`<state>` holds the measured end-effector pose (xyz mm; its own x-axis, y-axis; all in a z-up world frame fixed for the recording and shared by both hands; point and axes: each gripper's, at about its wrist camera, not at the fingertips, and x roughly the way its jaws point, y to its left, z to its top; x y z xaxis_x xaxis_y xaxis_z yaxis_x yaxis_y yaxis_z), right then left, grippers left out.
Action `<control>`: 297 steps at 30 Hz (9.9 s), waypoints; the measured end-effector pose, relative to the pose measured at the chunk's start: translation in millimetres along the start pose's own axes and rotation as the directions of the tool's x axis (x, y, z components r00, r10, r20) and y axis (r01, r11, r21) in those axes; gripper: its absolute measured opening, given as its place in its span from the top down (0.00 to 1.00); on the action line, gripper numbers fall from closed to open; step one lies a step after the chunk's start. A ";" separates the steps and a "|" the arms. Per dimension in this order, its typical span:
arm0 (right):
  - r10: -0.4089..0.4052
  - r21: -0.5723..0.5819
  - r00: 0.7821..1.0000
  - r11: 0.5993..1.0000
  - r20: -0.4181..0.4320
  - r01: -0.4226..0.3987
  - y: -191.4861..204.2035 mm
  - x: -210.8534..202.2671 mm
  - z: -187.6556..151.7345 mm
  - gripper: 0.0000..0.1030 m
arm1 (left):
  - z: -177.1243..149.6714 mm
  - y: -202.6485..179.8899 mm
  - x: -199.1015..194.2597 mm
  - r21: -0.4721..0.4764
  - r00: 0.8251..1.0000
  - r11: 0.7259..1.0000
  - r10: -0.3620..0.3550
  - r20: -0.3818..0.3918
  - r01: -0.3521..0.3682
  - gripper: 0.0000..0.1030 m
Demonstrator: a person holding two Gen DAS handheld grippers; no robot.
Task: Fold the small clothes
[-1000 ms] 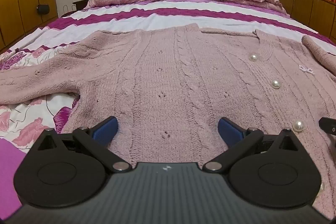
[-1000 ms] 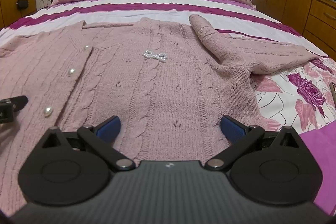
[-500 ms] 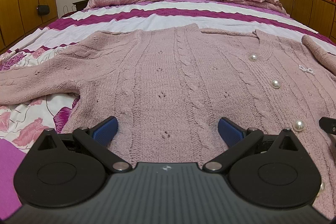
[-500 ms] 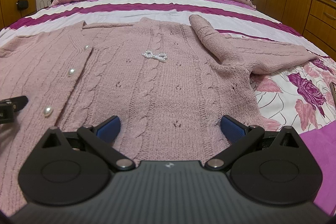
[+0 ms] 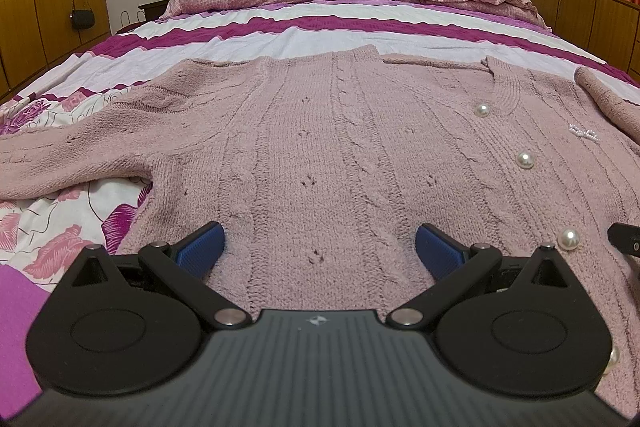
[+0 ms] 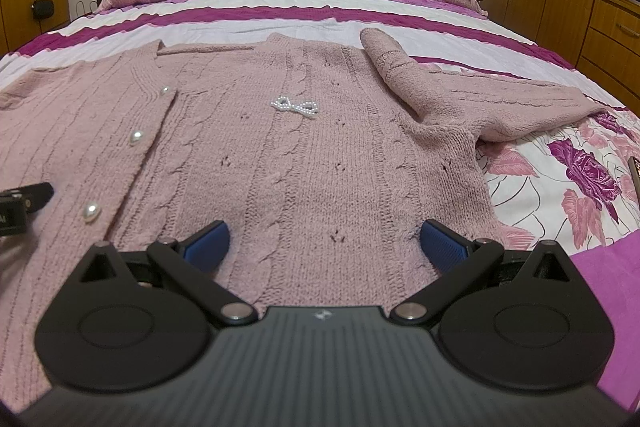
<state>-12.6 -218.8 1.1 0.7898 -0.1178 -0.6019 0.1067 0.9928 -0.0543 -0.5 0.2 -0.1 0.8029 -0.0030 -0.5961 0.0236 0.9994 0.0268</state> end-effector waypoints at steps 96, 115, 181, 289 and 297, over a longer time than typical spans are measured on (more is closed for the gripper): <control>0.034 0.167 0.998 0.986 -0.045 -0.026 -128.9 4.1 89.4 0.00 | 90.6 -37.0 -8.7 0.000 0.976 0.999 -0.042 -0.215 0.043 0.00; -0.039 0.261 0.998 0.964 -0.052 0.051 -193.2 50.4 88.4 0.00 | 90.2 -44.3 6.8 0.037 0.963 0.999 0.043 -0.267 -0.034 0.00; -0.067 0.476 0.942 0.873 0.328 -0.103 -301.6 4.4 154.3 0.89 | 78.6 -6.1 -3.4 -0.019 0.951 0.994 0.096 -0.294 -0.106 0.00; 0.465 0.403 0.876 0.832 -0.129 -0.382 -40.4 -26.6 55.1 0.18 | 106.4 25.9 -63.4 0.003 0.987 0.993 -0.115 -0.109 0.116 0.00; 0.388 0.429 0.919 0.844 -0.073 -0.322 -67.6 -11.1 68.3 0.18 | 105.4 -30.4 -43.0 0.140 0.977 0.971 -0.181 -0.109 0.195 0.00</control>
<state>12.7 -286.1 65.9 0.7232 0.2782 -0.6321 0.0948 0.8666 0.4899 27.0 -33.8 109.4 0.7156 -0.1796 -0.6750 0.2626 0.9647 0.0217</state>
